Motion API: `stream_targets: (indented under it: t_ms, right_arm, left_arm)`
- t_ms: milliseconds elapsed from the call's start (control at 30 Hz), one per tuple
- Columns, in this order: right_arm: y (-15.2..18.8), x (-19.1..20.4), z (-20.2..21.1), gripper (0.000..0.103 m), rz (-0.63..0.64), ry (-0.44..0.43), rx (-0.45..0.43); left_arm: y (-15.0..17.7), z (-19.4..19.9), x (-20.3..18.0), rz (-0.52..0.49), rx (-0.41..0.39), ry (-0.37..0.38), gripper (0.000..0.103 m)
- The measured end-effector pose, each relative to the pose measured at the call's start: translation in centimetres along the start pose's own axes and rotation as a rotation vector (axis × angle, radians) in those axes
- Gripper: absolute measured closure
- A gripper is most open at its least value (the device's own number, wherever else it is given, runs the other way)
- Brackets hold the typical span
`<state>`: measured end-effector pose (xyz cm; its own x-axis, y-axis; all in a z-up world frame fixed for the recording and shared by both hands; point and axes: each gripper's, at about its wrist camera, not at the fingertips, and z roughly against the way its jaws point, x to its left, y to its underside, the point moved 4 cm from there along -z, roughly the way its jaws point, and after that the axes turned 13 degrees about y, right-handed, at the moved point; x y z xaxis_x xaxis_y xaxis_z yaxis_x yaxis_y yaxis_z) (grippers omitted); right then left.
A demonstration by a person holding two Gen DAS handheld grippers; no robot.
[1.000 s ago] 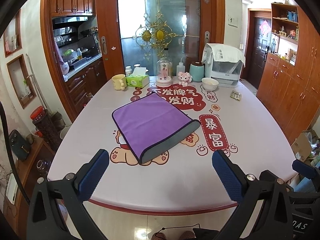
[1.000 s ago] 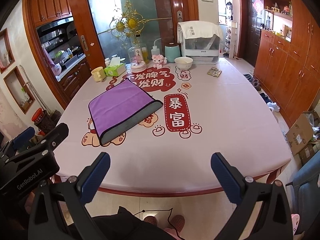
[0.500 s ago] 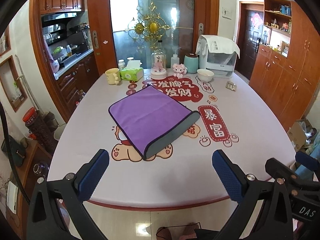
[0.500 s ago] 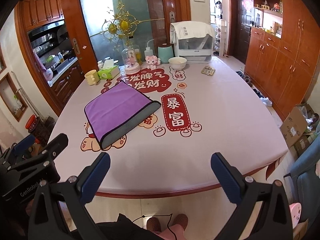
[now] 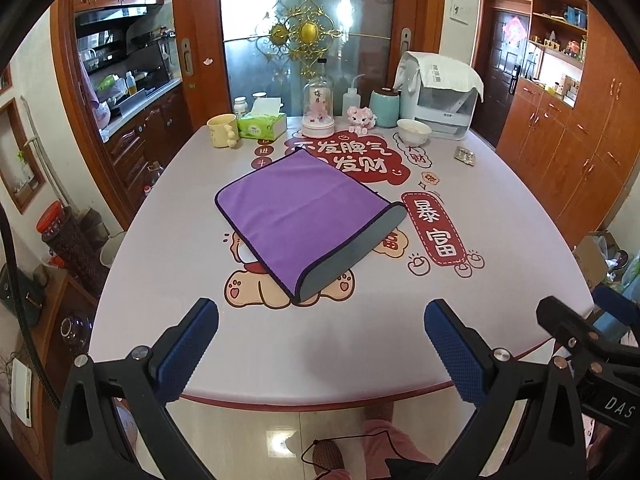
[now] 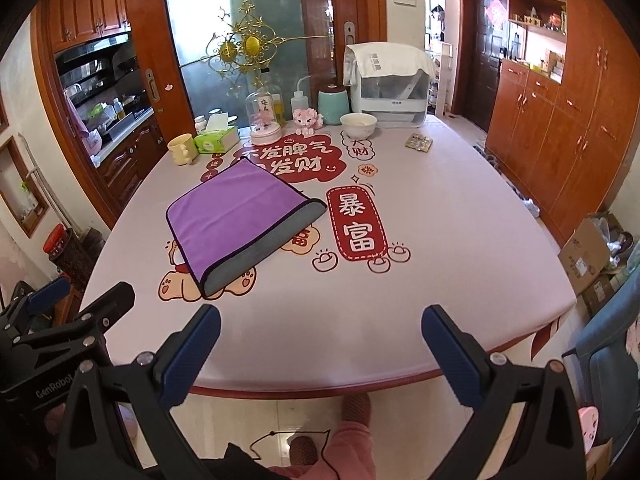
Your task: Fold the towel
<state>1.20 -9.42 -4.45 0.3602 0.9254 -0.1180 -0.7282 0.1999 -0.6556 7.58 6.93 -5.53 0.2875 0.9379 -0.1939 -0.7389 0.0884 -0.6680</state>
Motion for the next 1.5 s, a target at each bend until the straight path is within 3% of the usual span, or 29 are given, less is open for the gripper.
stream_targets:
  t_ms: [467,833,1200,1500]
  right_arm:
    - [-6.5,0.3,-7.4,0.002,0.138,-0.086,-0.049]
    - [-11.7,1.9,-15.1,0.007,0.369,-0.171,-0.083]
    - [-13.6,5.5,-22.3,0.008,0.640,-0.300,-0.142]
    - [-13.2,7.8,-28.0,0.014,0.800,-0.392,-0.115]
  left_arm:
    - [-3.9,-5.7,1.0,0.101,0.037,-0.068,0.001]
    - [-6.1,-11.7,3.1,0.224,0.040,-0.131,0.001]
    - [-6.0,-17.5,4.6,0.221,0.098,-0.171,0.001]
    - [-4.6,-21.7,6.3,0.217,0.186,-0.199,0.001]
